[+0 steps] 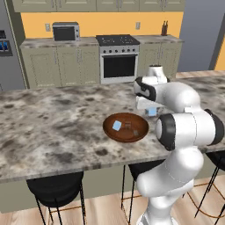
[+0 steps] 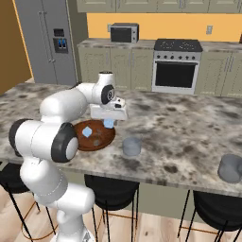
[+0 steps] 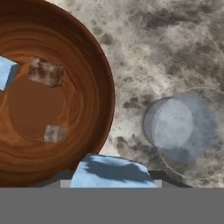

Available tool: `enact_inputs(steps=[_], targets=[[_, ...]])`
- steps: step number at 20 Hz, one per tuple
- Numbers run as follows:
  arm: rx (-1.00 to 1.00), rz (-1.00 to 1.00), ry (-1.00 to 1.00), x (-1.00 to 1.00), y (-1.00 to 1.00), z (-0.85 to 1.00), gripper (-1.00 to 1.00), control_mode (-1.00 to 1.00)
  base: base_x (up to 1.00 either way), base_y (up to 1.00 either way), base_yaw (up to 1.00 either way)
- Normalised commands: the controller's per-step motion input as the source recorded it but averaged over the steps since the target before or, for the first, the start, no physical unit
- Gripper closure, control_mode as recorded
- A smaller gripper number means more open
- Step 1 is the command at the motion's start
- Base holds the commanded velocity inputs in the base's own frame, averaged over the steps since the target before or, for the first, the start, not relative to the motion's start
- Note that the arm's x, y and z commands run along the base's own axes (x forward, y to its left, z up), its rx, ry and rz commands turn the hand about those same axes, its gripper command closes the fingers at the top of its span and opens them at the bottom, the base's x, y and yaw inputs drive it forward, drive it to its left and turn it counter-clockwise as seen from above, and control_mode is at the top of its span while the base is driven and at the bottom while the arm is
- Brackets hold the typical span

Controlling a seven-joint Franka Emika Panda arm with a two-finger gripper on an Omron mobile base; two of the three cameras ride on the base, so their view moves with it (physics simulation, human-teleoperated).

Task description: There are four ice cubes in the ice bowl. Place two ice cubes in each glass of water.

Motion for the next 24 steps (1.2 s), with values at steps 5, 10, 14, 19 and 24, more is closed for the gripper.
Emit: enact_inputs(steps=[5, 10, 14, 19, 24], targets=[[0.02, -0.11, 0.09, 0.00, -0.52, -0.14, 1.00, -1.00, 0.00, 0.00, 0.00], [0.14, -0.04, -0.01, 0.10, -0.88, -0.24, 1.00, -1.00, 0.00, 0.00, 0.00], [0.03, 0.00, -0.01, 0.46, -0.22, -0.18, 1.00, -1.00, 0.00, 0.00, 0.00], [-0.02, 0.01, -0.01, 0.30, 0.00, -0.43, 1.00, -1.00, 0.00, 0.00, 0.00], [-0.04, 0.01, 0.00, 0.02, -0.09, -0.48, 1.00, -1.00, 0.00, 0.00, 0.00]])
